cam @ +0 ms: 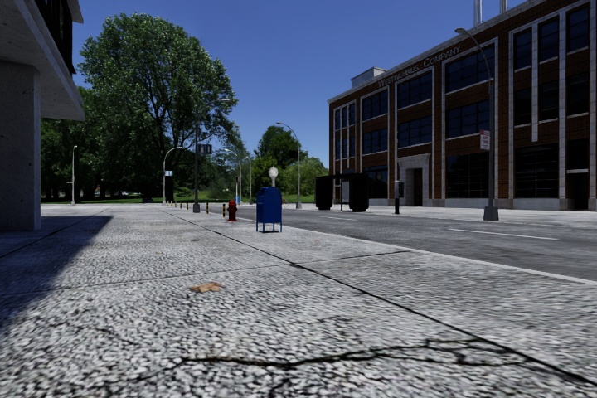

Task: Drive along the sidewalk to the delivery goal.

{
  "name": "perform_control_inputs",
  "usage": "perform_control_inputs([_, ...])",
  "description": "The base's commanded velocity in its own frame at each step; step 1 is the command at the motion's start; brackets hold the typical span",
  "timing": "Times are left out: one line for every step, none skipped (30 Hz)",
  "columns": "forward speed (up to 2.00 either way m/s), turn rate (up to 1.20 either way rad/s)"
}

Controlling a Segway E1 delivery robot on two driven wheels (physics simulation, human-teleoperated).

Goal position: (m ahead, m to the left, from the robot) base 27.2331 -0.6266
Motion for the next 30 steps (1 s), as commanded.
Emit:
perform_control_inputs([0.00,0.00])
perform_control_inputs([0.00,0.00])
perform_control_inputs([0.00,0.00])
perform_control_inputs([0.00,0.00])
perform_control_inputs([0.00,0.00])
perform_control_inputs([0.00,0.00])
perform_control_inputs([0.00,0.00])
perform_control_inputs([0.00,0.00])
perform_control_inputs([0.00,0.00])
perform_control_inputs([0.00,0.00])
perform_control_inputs([0.00,0.00])
perform_control_inputs([0.00,0.00])
perform_control_inputs([0.00,0.00])
perform_control_inputs([0.00,0.00])
perform_control_inputs([0.00,0.00])
perform_control_inputs([0.00,0.00])
perform_control_inputs([0.00,0.00])
perform_control_inputs([0.00,0.00])
perform_control_inputs([0.00,0.00])
perform_control_inputs([0.00,0.00])
perform_control_inputs([0.00,0.00])
perform_control_inputs([0.00,0.00])
perform_control_inputs([0.00,0.00])
perform_control_inputs([0.00,0.00])
perform_control_inputs([0.00,0.00])
perform_control_inputs([0.00,0.00])
perform_control_inputs([0.00,0.00])
perform_control_inputs([0.00,0.00])
perform_control_inputs([0.00,0.00])
perform_control_inputs([0.00,0.00])
